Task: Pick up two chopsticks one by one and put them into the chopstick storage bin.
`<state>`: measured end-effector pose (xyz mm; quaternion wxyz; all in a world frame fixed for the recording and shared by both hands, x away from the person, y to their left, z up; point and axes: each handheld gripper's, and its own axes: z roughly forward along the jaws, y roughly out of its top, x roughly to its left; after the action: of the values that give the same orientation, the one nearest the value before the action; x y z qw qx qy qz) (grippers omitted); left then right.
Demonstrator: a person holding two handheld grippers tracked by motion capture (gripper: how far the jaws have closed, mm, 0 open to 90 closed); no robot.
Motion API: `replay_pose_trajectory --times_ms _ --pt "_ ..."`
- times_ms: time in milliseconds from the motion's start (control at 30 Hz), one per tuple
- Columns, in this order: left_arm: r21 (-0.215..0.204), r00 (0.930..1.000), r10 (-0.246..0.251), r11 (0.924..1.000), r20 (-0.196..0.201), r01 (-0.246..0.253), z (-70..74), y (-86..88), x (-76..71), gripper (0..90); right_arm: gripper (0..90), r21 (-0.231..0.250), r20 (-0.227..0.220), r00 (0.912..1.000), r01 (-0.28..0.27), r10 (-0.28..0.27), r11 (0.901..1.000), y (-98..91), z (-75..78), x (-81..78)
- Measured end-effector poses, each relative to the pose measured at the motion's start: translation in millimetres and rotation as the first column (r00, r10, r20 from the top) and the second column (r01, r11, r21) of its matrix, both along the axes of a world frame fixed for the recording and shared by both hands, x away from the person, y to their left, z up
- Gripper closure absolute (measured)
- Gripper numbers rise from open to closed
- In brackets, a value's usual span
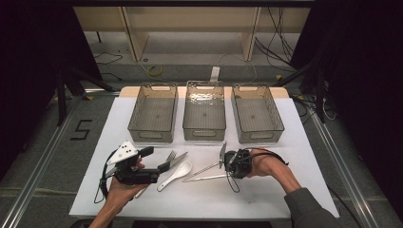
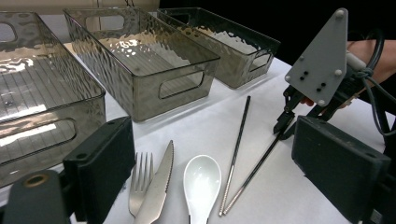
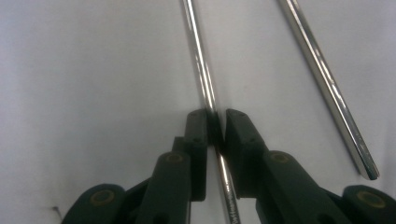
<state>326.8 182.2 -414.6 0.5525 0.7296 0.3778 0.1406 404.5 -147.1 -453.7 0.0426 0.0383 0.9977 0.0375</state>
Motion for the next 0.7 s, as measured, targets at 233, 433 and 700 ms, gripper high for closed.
replay_pose_trajectory --times_ms 233,433,700 --pt "0.003 1.0 -0.001 1.0 0.001 0.001 0.0 -0.4 0.3 12.6 85.1 -0.003 -0.007 0.9993 -0.036 0.036 0.9994 -3.9 -0.2 -7.2" --pt "0.001 1.0 -0.002 1.0 0.0 0.002 -0.1 -0.4 0.4 12.6 85.5 0.003 0.0 0.9986 -0.053 0.053 0.9986 -4.9 -0.1 -9.2" --pt "0.003 1.0 -0.004 1.0 0.0 0.004 -0.4 -1.3 1.2 12.6 85.7 0.046 0.028 0.9984 -0.051 0.05 0.9976 -12.4 7.9 -12.2"
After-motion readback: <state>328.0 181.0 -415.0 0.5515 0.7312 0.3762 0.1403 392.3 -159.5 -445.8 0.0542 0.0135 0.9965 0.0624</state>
